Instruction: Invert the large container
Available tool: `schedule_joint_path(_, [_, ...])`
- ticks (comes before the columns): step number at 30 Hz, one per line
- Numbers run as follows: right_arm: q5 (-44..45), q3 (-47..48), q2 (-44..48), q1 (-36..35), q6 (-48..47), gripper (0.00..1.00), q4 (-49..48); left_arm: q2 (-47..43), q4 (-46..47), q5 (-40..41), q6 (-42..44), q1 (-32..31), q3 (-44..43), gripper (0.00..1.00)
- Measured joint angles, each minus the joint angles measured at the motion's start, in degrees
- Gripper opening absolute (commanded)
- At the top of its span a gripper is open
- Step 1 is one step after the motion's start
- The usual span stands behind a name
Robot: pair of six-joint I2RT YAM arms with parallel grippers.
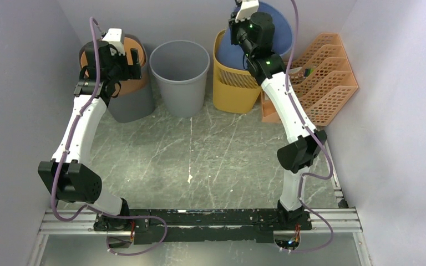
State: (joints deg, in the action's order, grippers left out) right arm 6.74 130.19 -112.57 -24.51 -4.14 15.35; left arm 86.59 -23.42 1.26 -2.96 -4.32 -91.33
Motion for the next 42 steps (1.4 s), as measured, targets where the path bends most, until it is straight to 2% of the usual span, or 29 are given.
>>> schedule_joint_path(17, [-3.43,-0.02,13.90,-1.64,-0.63,0.00,-3.48,-0.02,0.04,-0.90,-1.92,2.19,0.00,1.00])
schedule_joint_path(29, [-13.11,-2.54,26.58,-2.56,7.63,0.00,2.58,-0.02,-0.50,-3.78,-3.50,3.34,-4.66,0.98])
schedule_joint_path(35, [-19.93,-11.91,34.86,-2.80,14.01,0.00,3.93,-0.04,-1.68,-5.07,-3.78,3.39,-5.88,0.98])
schedule_joint_path(42, [-26.14,-32.24,44.37,-3.45,20.41,0.00,2.60,-1.01,-2.23,-6.95,-5.05,3.48,-6.88,0.95])
